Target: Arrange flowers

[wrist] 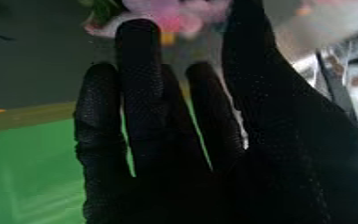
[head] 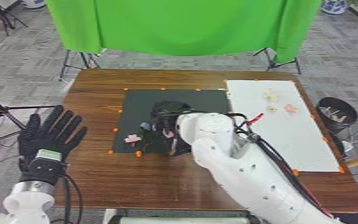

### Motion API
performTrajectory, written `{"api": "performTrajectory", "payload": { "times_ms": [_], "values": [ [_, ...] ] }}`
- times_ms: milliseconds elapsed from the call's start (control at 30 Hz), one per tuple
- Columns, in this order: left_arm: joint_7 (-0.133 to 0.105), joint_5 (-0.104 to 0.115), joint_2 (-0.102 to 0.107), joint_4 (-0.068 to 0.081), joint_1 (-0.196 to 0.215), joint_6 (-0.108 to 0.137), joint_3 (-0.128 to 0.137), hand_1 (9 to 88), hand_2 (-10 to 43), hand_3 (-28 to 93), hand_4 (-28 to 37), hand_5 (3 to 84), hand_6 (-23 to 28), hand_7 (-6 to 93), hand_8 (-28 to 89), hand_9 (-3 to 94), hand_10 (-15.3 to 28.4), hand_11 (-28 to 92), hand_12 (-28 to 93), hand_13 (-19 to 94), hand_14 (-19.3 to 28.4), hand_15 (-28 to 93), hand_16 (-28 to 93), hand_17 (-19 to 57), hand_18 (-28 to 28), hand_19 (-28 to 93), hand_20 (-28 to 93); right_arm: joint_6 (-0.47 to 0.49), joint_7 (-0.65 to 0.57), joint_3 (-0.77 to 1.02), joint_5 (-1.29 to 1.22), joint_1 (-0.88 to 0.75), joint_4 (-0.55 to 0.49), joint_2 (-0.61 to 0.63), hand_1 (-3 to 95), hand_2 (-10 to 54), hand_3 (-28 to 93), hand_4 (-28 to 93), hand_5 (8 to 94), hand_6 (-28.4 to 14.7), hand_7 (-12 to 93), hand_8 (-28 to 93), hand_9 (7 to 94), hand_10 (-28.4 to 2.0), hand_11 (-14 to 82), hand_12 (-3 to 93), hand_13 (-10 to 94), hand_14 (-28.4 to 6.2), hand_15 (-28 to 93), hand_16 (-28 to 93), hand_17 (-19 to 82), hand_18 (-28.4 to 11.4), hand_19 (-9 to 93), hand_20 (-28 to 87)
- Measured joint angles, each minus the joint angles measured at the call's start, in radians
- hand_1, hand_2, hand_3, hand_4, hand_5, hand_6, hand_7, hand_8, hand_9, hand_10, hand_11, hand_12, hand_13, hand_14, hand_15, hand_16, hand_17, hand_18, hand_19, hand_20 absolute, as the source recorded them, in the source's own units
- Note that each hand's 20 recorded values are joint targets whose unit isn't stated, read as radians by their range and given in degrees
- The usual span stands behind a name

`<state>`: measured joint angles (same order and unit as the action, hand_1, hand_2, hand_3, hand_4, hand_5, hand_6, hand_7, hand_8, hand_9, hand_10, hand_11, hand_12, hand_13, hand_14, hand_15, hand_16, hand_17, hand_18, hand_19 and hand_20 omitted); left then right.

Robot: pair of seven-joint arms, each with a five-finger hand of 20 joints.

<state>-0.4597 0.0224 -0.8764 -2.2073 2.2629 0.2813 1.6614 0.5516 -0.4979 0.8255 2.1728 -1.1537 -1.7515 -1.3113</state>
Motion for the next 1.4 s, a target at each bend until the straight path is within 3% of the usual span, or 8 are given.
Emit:
{"api": "performTrajectory", "payload": {
  "times_ms": [267, 400, 600, 700, 867, 1067, 1333, 1400],
  "values": [
    [-0.007, -0.002, -0.011, -0.001, 0.016, -0.003, 0.009, 26.3, 11.7, 71, -28.3, 37.5, 9.1, 14.2, -9, 31.0, 15.6, 19, 11, 21, 16.1, 35, -6, -9.6, 15.3, 37, 8, -0.141, -0.112, 0.141, -0.082, -0.043, -0.127, 0.053, 41.4, -9.5, 75, -28, 43.0, -7.5, 11, -10, 44.3, -18.7, 8.2, 14.3, 61, -14.6, 72, 19, 30, -24.8, 81, 33],
    [-0.018, -0.003, -0.011, -0.005, 0.031, -0.003, 0.016, 26.3, 11.7, 71, -28.3, 37.6, 9.1, 14.2, -9, 31.1, 15.6, 19, 11, 21, 16.0, 35, -6, -9.6, 15.3, 37, 8, -0.268, -0.150, 0.229, -0.035, -0.043, -0.093, 0.108, 43.2, -9.5, 75, -28, 44.3, -7.1, 11, -10, 44.2, -18.1, 8.2, 14.2, 61, -14.5, 74, 19, 30, -24.6, 81, 33],
    [-0.028, -0.003, -0.015, -0.011, 0.055, -0.004, 0.023, 26.5, 12.0, 71, -28.3, 38.4, 7.8, 14.5, -10, 31.3, 15.5, 19, 11, 21, 16.1, 35, -6, -9.6, 15.2, 37, 8, -0.491, -0.423, 0.209, -0.211, 0.021, 0.002, 0.284, 45.8, -9.5, 76, -28, 46.8, -5.8, 13, -10, 46.4, -16.2, 8.8, 14.2, 61, -14.1, 74, 19, 31, -24.4, 81, 33],
    [-0.033, -0.003, -0.016, -0.013, 0.065, -0.004, 0.028, 26.4, 12.1, 71, -28.3, 38.5, 7.9, 14.4, -10, 31.4, 15.5, 19, 11, 21, 16.1, 35, -6, -9.5, 15.2, 37, 8, -0.440, -0.361, 0.235, -0.183, 0.023, 0.031, 0.357, 49.4, -9.5, 76, -28, 49.1, -5.0, 14, -11, 48.0, -14.9, 9.1, 13.9, 61, -13.7, 74, 19, 31, -24.1, 81, 33],
    [-0.035, -0.003, -0.017, -0.015, 0.071, -0.004, 0.032, 26.4, 12.1, 71, -28.3, 38.6, 8.2, 14.2, -9, 31.7, 15.6, 19, 11, 21, 16.1, 35, -6, -9.6, 15.2, 37, 8, -0.132, -0.205, 0.469, 0.021, -0.051, 0.047, 0.341, 55.7, -9.5, 73, -28, 51.4, -4.0, 15, -12, 49.4, -13.5, 9.3, 13.2, 62, -11.8, 70, 27, 31, -23.5, 80, 34],
    [-0.035, -0.003, -0.017, -0.015, 0.072, -0.004, 0.035, 26.7, 12.0, 71, -28.3, 38.5, 8.5, 13.9, -9, 31.6, 15.7, 19, 11, 21, 16.0, 35, -6, -9.6, 15.3, 37, 8, -0.132, -0.304, 0.415, -0.045, -0.076, 0.096, 0.352, 55.5, -9.5, 73, -28, 51.9, -4.0, 15, -12, 50.2, -12.9, 9.5, 13.1, 63, -11.3, 69, 27, 31, -23.3, 80, 34],
    [-0.035, -0.004, -0.017, -0.016, 0.075, -0.005, 0.034, 26.6, 12.1, 71, -28.3, 38.6, 8.8, 13.8, -9, 31.7, 15.7, 19, 11, 21, 16.0, 35, -6, -9.6, 15.3, 37, 8, -0.124, -0.285, 0.399, -0.067, -0.118, 0.114, 0.338, 55.9, -9.5, 72, -28, 53.7, -3.3, 15, -12, 52.6, -11.9, 9.9, 12.9, 64, -10.7, 68, 27, 32, -22.9, 80, 34],
    [-0.035, -0.004, -0.018, -0.016, 0.075, -0.005, 0.034, 26.6, 12.3, 71, -28.3, 38.6, 8.8, 13.8, -9, 31.7, 15.7, 19, 11, 21, 16.0, 35, -6, -9.6, 15.2, 37, 8, -0.126, -0.281, 0.390, -0.063, -0.118, 0.121, 0.337, 56.8, -9.5, 70, -28, 57.5, -2.0, 16, -13, 57.8, -10.9, 11.4, 13.3, 66, -9.8, 66, 27, 32, -22.4, 80, 34]
  ]
}}
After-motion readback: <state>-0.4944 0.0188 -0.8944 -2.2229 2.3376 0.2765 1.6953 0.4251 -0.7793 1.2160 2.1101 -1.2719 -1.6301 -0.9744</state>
